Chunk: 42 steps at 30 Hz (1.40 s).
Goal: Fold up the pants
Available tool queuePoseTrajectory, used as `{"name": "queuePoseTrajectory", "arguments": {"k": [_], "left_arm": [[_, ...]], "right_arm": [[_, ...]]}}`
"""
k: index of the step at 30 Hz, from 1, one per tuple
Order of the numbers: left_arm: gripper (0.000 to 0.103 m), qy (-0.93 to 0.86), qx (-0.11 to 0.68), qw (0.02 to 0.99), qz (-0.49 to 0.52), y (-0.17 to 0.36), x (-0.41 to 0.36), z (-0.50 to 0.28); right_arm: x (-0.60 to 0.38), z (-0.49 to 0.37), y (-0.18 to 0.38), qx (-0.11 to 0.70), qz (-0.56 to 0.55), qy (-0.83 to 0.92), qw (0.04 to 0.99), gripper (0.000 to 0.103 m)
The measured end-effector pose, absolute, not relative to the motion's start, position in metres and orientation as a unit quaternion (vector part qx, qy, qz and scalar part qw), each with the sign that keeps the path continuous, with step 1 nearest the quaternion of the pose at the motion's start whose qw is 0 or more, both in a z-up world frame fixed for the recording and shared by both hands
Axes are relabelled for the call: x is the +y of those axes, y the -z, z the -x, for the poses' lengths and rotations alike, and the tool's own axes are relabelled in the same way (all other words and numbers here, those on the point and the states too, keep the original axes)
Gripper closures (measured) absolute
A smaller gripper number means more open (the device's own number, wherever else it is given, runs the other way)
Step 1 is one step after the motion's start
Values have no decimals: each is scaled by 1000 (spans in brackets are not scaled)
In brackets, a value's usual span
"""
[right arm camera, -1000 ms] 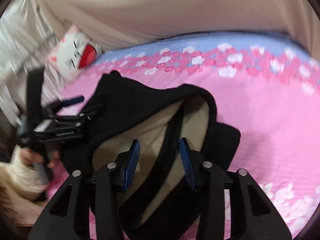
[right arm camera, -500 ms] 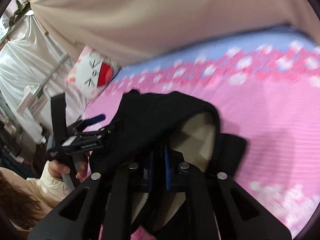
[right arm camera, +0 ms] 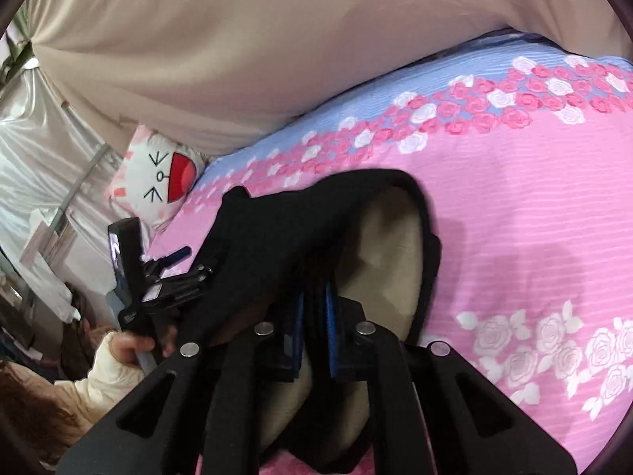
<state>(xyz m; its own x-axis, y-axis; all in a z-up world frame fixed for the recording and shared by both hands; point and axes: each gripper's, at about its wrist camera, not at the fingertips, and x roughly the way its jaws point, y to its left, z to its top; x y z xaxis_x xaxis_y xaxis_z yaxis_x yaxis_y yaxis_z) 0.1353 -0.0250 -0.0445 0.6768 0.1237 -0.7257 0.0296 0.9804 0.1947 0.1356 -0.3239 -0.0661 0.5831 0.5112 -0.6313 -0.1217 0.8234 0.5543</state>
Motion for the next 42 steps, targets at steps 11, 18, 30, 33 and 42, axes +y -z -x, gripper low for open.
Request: {"name": "queuePoseTrajectory", "arguments": {"k": [11, 18, 30, 33, 42], "left_arm": [[6, -18, 330, 941, -73, -27, -11, -135], [6, -32, 407, 911, -58, 4, -20, -228], [5, -30, 467, 883, -29, 57, -7, -255], [5, -35, 461, 886, -48, 57, -11, -254], [5, -42, 458, 885, -66, 55, -16, -253]], "right_arm": [[-305, -78, -25, 337, -161, -66, 925, 88], [-189, -169, 13, 392, -183, -201, 879, 88], [-287, -155, 59, 389, -305, -13, 869, 103], [-253, -163, 27, 382, -260, -40, 886, 97], [-306, -176, 38, 417, -243, 77, 872, 97]]}}
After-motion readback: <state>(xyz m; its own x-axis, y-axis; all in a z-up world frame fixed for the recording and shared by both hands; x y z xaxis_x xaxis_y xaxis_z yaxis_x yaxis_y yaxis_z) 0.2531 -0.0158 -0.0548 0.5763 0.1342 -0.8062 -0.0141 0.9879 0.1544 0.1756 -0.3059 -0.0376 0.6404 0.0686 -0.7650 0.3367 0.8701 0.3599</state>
